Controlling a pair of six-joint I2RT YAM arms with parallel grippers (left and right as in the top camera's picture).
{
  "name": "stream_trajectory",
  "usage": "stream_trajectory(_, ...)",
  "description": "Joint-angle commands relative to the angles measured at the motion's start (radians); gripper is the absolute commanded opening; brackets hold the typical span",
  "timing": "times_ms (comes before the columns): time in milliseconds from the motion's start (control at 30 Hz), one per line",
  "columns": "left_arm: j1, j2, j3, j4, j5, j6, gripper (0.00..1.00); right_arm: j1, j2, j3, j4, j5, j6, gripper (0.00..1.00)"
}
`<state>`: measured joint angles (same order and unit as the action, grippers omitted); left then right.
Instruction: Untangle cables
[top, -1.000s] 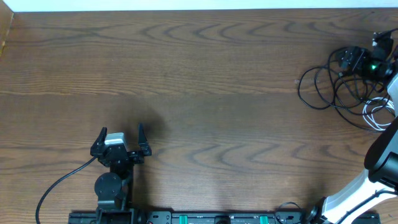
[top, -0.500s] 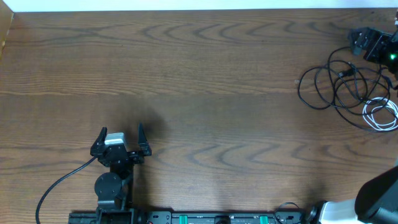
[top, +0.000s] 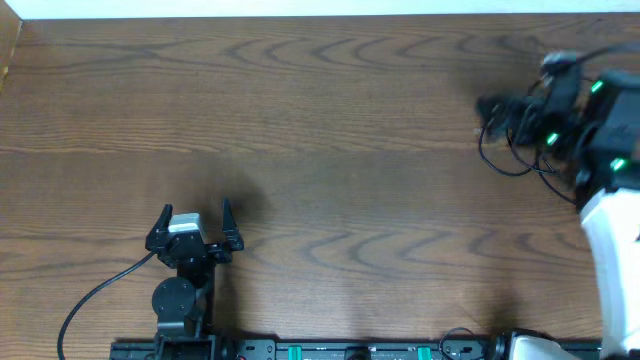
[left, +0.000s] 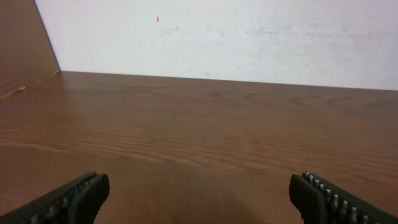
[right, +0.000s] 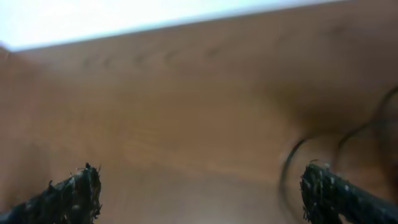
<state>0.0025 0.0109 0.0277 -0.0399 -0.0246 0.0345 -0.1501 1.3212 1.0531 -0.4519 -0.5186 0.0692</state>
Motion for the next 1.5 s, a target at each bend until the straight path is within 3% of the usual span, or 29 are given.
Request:
stream_trajectory(0, -0.001, -0.007, -0.024, -0.033, 0.002, 0.017, 0.98, 0.053, -0.037, -0.148, -0.006, -0.004, 0.005, 0.99)
stream_trajectory(200, -0.001, -0.007, -0.024, -0.033, 0.002, 0.017, 0.98, 0.125, -0.054, -0.409, -0.006, -0.003, 0.005, 0.99)
stream_trajectory(367, -0.001, -0.007, -0.024, -0.033, 0.002, 0.017, 0.98, 0.126, -0.074, -0.583, 0.064, 0.172, 0.005, 0.99)
stream_trajectory(567, -0.001, -0.007, -0.024, -0.033, 0.002, 0.017, 0.98, 0.125, -0.129, -0.684, 0.279, 0.253, 0.005, 0.99)
stream_trajectory(867, -0.001, -0.007, -0.024, -0.033, 0.002, 0.017, 0.98, 0.125, -0.177, -0.860, 0.743, 0.305, 0.005, 0.99)
stream_trajectory(1000, -0.001, -0.007, -0.024, -0.033, 0.002, 0.017, 0.98, 0.123, -0.207, -0.919, 0.853, 0.327, 0.005, 0.99)
stream_trajectory(1267, -0.001, -0.007, -0.024, -0.033, 0.002, 0.017, 0.98, 0.102, -0.335, -1.046, 0.894, 0.356, 0.026, 0.99)
stream_trajectory(1467, -0.001, -0.007, -0.024, -0.033, 0.002, 0.017, 0.98, 0.077, -0.459, -1.049, 0.751, 0.360, 0.046, 0.99)
